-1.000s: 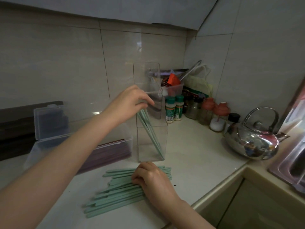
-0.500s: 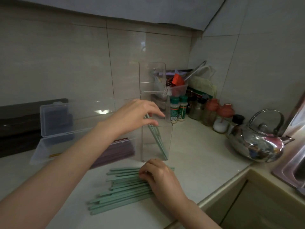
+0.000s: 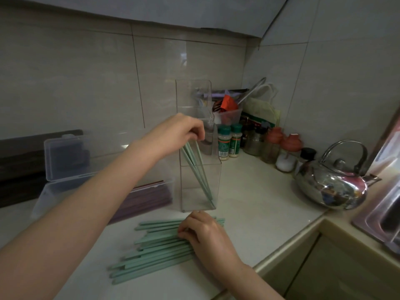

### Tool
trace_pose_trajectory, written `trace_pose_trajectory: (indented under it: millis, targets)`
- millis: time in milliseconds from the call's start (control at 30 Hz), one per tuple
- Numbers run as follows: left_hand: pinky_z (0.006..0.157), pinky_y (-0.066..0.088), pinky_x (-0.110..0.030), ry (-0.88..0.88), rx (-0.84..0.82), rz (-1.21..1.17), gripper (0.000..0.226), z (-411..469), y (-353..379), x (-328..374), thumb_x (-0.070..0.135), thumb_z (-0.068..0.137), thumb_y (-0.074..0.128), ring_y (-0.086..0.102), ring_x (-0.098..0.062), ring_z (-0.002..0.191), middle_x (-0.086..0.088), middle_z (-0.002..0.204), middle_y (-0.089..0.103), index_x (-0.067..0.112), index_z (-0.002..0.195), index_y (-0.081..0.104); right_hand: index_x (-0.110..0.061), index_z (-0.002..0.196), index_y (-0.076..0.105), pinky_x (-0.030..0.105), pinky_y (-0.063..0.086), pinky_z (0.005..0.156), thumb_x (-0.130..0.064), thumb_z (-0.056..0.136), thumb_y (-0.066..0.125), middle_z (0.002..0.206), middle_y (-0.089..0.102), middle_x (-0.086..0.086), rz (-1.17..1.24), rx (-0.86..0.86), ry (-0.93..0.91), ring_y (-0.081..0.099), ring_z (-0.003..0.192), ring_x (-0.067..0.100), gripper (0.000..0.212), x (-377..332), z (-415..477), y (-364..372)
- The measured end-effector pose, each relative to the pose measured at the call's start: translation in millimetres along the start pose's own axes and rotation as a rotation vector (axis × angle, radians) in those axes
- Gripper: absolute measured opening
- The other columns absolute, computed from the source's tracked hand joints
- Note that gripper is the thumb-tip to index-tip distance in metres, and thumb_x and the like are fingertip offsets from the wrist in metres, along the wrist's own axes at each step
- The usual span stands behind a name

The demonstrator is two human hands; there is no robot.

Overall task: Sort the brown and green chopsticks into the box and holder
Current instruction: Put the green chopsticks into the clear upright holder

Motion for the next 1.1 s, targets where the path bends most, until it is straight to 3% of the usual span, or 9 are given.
trace_pose_trajectory:
  millis: [67,267,400,500,633,700,833,933,1100]
  targets:
    - [0.082,0.048,-0.025,-0.003,-0.062,0.084,0.018,8,5,1,0.003,0.082,0.062,0.064,-0.013,0.088,0.001,0.093,0.071,0.017,0.090,0.069,-0.017,0.081,0.065,0.023,0.037,0.074,-0.025,0.084,0.056,0.085,0.061,-0.002,-0.008,-0.009,-0.005,0.052,0.087,0.015,0.012,0,-2,1]
    - [0.074,0.036,-0.023,0.083,-0.061,0.292,0.021,10,25,3,0.006,0.081,0.064,0.062,-0.020,0.095,-0.004,0.099,0.068,0.019,0.097,0.070,-0.018,0.081,0.063,0.023,0.037,0.073,-0.033,0.084,0.046,0.085,0.060,-0.003,-0.023,-0.015,-0.025,0.050,0.086,0.014,0.023,-2,-2,-3]
    - [0.081,0.046,-0.033,0.114,0.009,0.263,0.017,4,19,2,0.008,0.082,0.064,0.063,-0.024,0.094,-0.006,0.096,0.069,0.017,0.095,0.071,-0.020,0.080,0.060,0.026,0.038,0.071,-0.030,0.085,0.046,0.082,0.059,-0.003,-0.077,0.005,-0.063,0.051,0.084,0.015,0.018,-7,-1,-10]
    - [0.082,0.049,-0.036,0.129,0.187,0.191,0.016,-16,-5,8,0.014,0.087,0.060,0.062,-0.019,0.094,-0.001,0.098,0.070,0.020,0.099,0.069,-0.021,0.083,0.056,0.030,0.039,0.069,-0.021,0.087,0.047,0.083,0.056,-0.004,-0.155,0.017,-0.104,0.050,0.081,0.016,0.009,-12,-1,-18]
    - [0.078,0.045,-0.017,-0.007,0.489,-0.094,0.018,-81,-39,13,0.015,0.089,0.056,0.059,-0.002,0.084,0.009,0.096,0.069,0.023,0.103,0.066,-0.022,0.105,0.053,0.031,0.047,0.072,-0.006,0.086,0.044,0.097,0.058,-0.003,-0.165,0.068,-0.120,0.053,0.091,0.016,0.026,-12,1,-36]
    - [0.073,0.046,-0.012,-0.053,0.554,-0.195,0.017,-119,-36,10,0.014,0.088,0.055,0.061,-0.005,0.076,0.012,0.087,0.068,0.022,0.100,0.065,-0.020,0.110,0.055,0.033,0.051,0.072,-0.014,0.091,0.049,0.100,0.059,-0.001,-0.135,0.137,-0.094,0.057,0.091,0.018,0.021,-10,5,-48]
    - [0.075,0.046,-0.015,-0.207,0.338,-0.261,0.016,-172,26,-21,0.041,0.085,0.050,0.061,-0.001,0.082,0.019,0.093,0.064,0.036,0.093,0.062,-0.014,0.098,0.057,0.019,0.047,0.069,-0.012,0.092,0.053,0.091,0.059,-0.003,0.090,0.275,0.010,0.054,0.078,0.006,0.008,-17,24,-87]
    - [0.086,0.043,-0.023,-0.219,0.106,-0.148,0.032,-189,81,-43,0.057,0.082,0.042,0.054,0.006,0.098,0.028,0.101,0.056,0.041,0.102,0.060,-0.015,0.098,0.053,0.022,0.050,0.065,-0.008,0.089,0.057,0.083,0.059,-0.005,0.219,0.351,0.058,0.059,0.073,0.008,0.012,-35,51,-121]
    - [0.088,0.038,-0.013,-0.215,0.095,-0.085,0.056,-189,103,-57,0.066,0.084,0.028,0.052,0.004,0.096,0.022,0.103,0.059,0.030,0.104,0.066,-0.010,0.102,0.054,0.025,0.050,0.067,-0.007,0.084,0.060,0.072,0.054,-0.012,0.112,0.402,0.030,0.054,0.066,0.004,0.019,-54,113,-156]
Point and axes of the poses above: each hand's wrist, its own z-axis towards the middle knuckle, its own y-axis out of the palm, x = y × z, the point moved 6 cm from there along z, towards the middle knuckle
